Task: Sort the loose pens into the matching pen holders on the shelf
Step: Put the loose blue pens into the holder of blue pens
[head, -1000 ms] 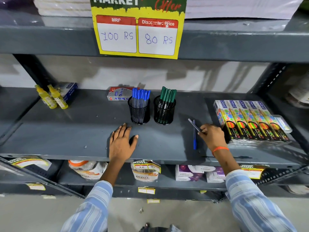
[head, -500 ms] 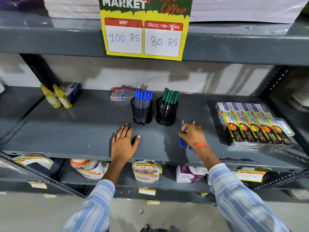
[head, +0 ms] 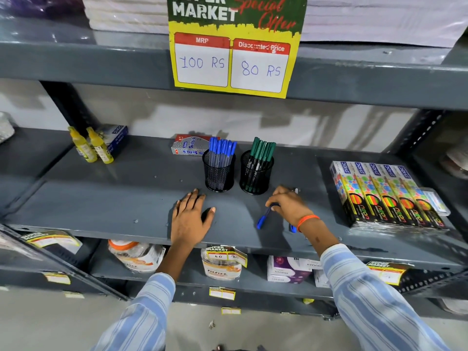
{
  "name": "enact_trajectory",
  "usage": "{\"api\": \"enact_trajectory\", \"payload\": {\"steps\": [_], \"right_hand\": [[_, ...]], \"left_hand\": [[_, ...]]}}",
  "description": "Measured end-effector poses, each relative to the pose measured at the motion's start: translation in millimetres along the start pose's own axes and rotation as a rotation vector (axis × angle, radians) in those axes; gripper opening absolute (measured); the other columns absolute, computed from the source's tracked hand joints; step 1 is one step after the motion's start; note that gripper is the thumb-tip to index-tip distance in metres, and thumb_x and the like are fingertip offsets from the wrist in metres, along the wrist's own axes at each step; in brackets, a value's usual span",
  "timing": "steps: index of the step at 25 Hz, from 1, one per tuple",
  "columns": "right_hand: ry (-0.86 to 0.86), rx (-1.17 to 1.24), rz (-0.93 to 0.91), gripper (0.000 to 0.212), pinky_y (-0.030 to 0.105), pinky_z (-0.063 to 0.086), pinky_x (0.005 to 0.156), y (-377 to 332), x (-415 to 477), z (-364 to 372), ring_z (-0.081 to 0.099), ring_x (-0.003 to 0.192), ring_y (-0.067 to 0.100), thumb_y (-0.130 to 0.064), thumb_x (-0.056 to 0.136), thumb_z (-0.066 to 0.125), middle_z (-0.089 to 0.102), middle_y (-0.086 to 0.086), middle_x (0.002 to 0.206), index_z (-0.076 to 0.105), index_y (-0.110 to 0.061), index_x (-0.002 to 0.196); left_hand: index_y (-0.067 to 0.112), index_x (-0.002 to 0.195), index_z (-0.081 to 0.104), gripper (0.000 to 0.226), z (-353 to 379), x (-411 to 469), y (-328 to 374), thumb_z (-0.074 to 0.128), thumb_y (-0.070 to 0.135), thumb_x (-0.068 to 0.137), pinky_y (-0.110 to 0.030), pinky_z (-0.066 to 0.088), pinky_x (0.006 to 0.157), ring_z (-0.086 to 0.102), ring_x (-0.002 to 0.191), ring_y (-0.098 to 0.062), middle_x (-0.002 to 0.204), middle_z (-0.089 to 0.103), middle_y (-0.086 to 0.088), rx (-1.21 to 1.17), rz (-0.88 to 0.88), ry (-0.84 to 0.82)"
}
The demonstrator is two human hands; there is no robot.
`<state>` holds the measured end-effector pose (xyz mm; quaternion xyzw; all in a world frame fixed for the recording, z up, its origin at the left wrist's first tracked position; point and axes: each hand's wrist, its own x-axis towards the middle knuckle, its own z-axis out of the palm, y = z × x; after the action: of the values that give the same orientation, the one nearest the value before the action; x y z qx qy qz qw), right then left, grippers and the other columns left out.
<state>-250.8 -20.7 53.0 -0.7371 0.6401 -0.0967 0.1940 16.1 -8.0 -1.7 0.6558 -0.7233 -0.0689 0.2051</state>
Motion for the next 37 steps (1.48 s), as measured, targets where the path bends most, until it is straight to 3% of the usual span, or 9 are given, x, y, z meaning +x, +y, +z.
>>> {"api": "enact_trajectory", "payload": {"steps": [4,7,10,12,15,18,22,29,37], "right_hand": [[0.02,0.042,-0.16,0.017,0.024,0.041,0.086,-12.7,-1.4,2.0,0.058,0.101,0.031,-0.002,0.082,0.066,0.063,0.018,0.107,0.072,-0.003,0.098],[0.164,0.196,-0.212,0.012,0.024,0.044,0.076,-30.9,-3.8,0.7,0.062,0.079,0.025,-0.005,0.083,0.066,0.067,0.018,0.094,0.071,-0.003,0.094],[0.335,0.361,-0.204,0.003,0.023,0.051,0.067,-57.4,-2.2,-7.9,0.059,0.06,0.01,-0.008,0.081,0.069,0.069,0.012,0.074,0.071,-0.009,0.082],[0.449,0.509,-0.155,0.006,0.007,0.047,0.06,-76.6,4.4,-16.6,0.056,0.05,-0.004,-0.006,0.077,0.071,0.065,0.003,0.06,0.068,-0.01,0.073],[0.613,0.701,-0.041,0.005,-0.002,0.043,0.056,-99.1,26.0,-35.1,0.055,0.049,-0.01,-0.004,0.074,0.072,0.063,-0.005,0.06,0.069,-0.008,0.072],[0.693,0.754,0.043,0.002,0.015,0.052,0.069,-114.0,47.8,-46.3,0.065,0.063,0.01,-0.007,0.074,0.072,0.072,0.005,0.071,0.071,-0.006,0.075],[0.56,0.654,0.179,0.011,0.034,0.055,0.085,-123.2,63.8,-32.7,0.071,0.084,0.03,-0.013,0.076,0.07,0.077,0.018,0.084,0.075,-0.004,0.08],[0.513,0.588,0.224,0.015,0.036,0.057,0.084,-123.6,65.9,-23.1,0.071,0.078,0.033,-0.02,0.08,0.069,0.077,0.018,0.078,0.076,-0.007,0.076],[0.509,0.624,0.167,0.012,0.043,0.059,0.079,-103.1,26.0,-30.3,0.072,0.08,0.028,-0.02,0.079,0.071,0.078,0.013,0.086,0.075,-0.008,0.081]], "left_hand": [[0.016,0.134,0.046,0.05,0.4,-0.5,0.3,0.047,0.043,0.092,-0.046,0.024,0.113,0.033,0.138,-0.028,0.148,0.041,-0.008,0.001,0.002,0.021],[0.016,0.134,0.046,0.049,0.0,-1.2,0.4,0.048,0.042,0.092,-0.045,0.021,0.115,0.031,0.14,-0.025,0.149,0.04,-0.008,-0.003,-0.001,0.01],[0.017,0.135,0.045,0.049,-0.4,-0.9,1.0,0.046,0.042,0.092,-0.044,0.019,0.117,0.029,0.141,-0.023,0.151,0.038,-0.006,-0.005,-0.001,0.002],[0.017,0.136,0.043,0.051,-0.1,-0.6,0.2,0.044,0.044,0.093,-0.043,0.017,0.118,0.027,0.142,-0.022,0.152,0.036,-0.005,0.017,-0.004,-0.011],[0.018,0.139,0.039,0.054,0.1,0.4,-0.2,0.039,0.047,0.094,-0.042,0.016,0.118,0.026,0.142,-0.022,0.153,0.033,-0.005,0.037,-0.003,-0.028],[0.019,0.14,0.036,0.055,-0.5,1.0,-0.3,0.036,0.049,0.094,-0.041,0.015,0.119,0.024,0.143,-0.021,0.154,0.03,-0.004,0.057,0.001,-0.039],[0.019,0.14,0.036,0.055,-0.1,0.4,0.0,0.034,0.05,0.094,-0.04,0.015,0.118,0.023,0.143,-0.02,0.155,0.029,-0.003,0.055,-0.01,-0.043],[0.02,0.139,0.036,0.054,0.8,0.7,-2.0,0.034,0.05,0.094,-0.041,0.016,0.118,0.025,0.142,-0.022,0.154,0.031,-0.003,0.058,-0.008,-0.037],[0.018,0.138,0.039,0.054,-0.1,0.7,-2.0,0.039,0.047,0.093,-0.042,0.018,0.118,0.026,0.142,-0.022,0.153,0.034,-0.005,0.037,0.006,-0.03]]}}
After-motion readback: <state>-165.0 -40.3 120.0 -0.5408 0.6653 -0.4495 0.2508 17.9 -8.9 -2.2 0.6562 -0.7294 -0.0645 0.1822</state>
